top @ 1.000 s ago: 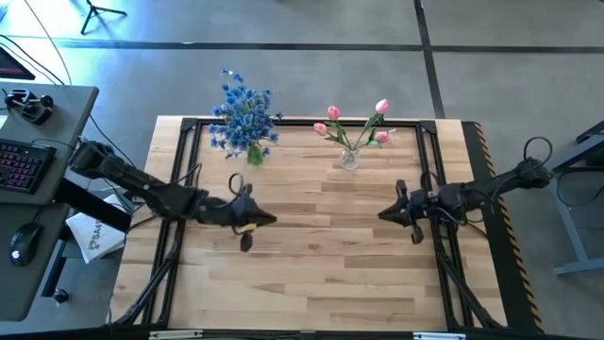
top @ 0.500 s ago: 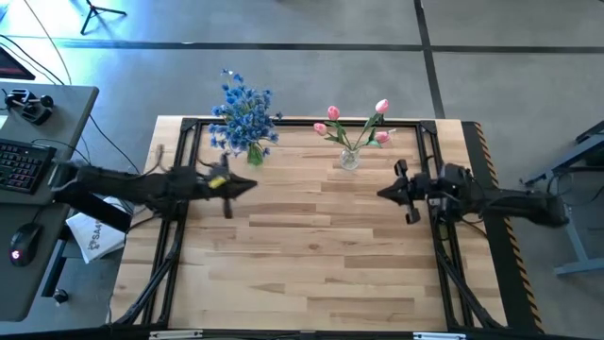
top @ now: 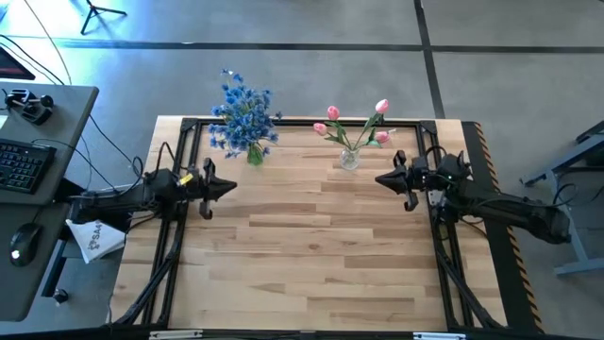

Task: Sort flowers into vase by color
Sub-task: Return to Home Position

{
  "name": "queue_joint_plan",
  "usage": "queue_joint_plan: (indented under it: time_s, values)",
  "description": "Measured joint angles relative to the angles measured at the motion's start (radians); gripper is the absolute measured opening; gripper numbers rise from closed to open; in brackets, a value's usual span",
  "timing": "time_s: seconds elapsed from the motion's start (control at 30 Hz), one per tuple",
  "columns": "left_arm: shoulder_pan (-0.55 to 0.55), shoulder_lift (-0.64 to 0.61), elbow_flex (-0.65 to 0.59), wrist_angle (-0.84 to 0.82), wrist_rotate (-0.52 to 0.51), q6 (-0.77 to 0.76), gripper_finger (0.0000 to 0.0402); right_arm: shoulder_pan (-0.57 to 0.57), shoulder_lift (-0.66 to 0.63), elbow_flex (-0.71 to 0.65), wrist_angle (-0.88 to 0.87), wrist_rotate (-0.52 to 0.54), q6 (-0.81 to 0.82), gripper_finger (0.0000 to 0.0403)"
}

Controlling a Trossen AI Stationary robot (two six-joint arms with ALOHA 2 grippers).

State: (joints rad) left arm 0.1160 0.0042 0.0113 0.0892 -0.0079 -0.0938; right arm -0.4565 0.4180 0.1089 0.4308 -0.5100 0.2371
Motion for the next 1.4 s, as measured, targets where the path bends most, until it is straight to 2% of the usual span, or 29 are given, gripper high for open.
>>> queue_joint_plan:
  time_s: [0.2, 0.33, 0.4, 0.47, 0.57, 0.63, 0.7, 0.83, 1.0, 1.17, 1.23, 1.4]
  values:
    - [-0.001, 0.013, 0.001, -0.083, -0.001, 0.096, 0.0, 0.038, -0.002, -0.011, 0.012, 0.014, 0.057, 0.0]
    - [-0.001, 0.033, 0.001, -0.083, -0.002, 0.036, 0.0, 0.124, -0.011, -0.101, 0.093, 0.215, 0.041, 0.0]
    - [-0.001, 0.042, 0.001, -0.081, -0.003, 0.01, 0.0, 0.146, -0.013, -0.097, 0.06, 0.279, -0.021, 0.0]
    - [-0.001, 0.043, 0.001, -0.083, -0.003, -0.006, 0.0, 0.148, -0.006, -0.097, 0.081, 0.245, -0.102, 0.0]
    - [-0.001, 0.043, 0.001, -0.083, -0.004, -0.007, 0.0001, 0.123, -0.007, -0.096, 0.089, 0.074, -0.184, 0.0]
    - [-0.001, 0.043, 0.001, -0.083, -0.004, -0.007, 0.0001, 0.11, -0.007, -0.096, 0.083, 0.015, -0.171, 0.0]
    - [-0.001, 0.043, 0.001, -0.082, -0.004, -0.007, 0.0001, 0.108, -0.007, -0.096, 0.065, 0.058, -0.106, 0.0]
    - [-0.001, 0.043, 0.001, -0.083, -0.004, -0.007, 0.0001, 0.117, 0.001, -0.095, -0.001, 0.164, 0.151, 0.0]
    - [-0.001, 0.043, 0.001, -0.082, -0.004, -0.007, 0.0001, 0.117, 0.0, -0.095, -0.106, 0.164, 0.422, 0.0]
    - [-0.001, 0.043, 0.001, -0.081, -0.004, -0.007, 0.0001, 0.12, 0.0, -0.095, -0.222, 0.114, 0.503, 0.0]
    - [-0.001, 0.043, 0.001, -0.082, -0.004, -0.007, 0.0001, 0.126, -0.032, -0.095, -0.258, 0.133, 0.451, 0.0]
    - [-0.001, 0.043, 0.001, -0.081, -0.004, -0.007, 0.0001, 0.126, -0.198, -0.095, -0.355, 0.184, 0.178, 0.0]
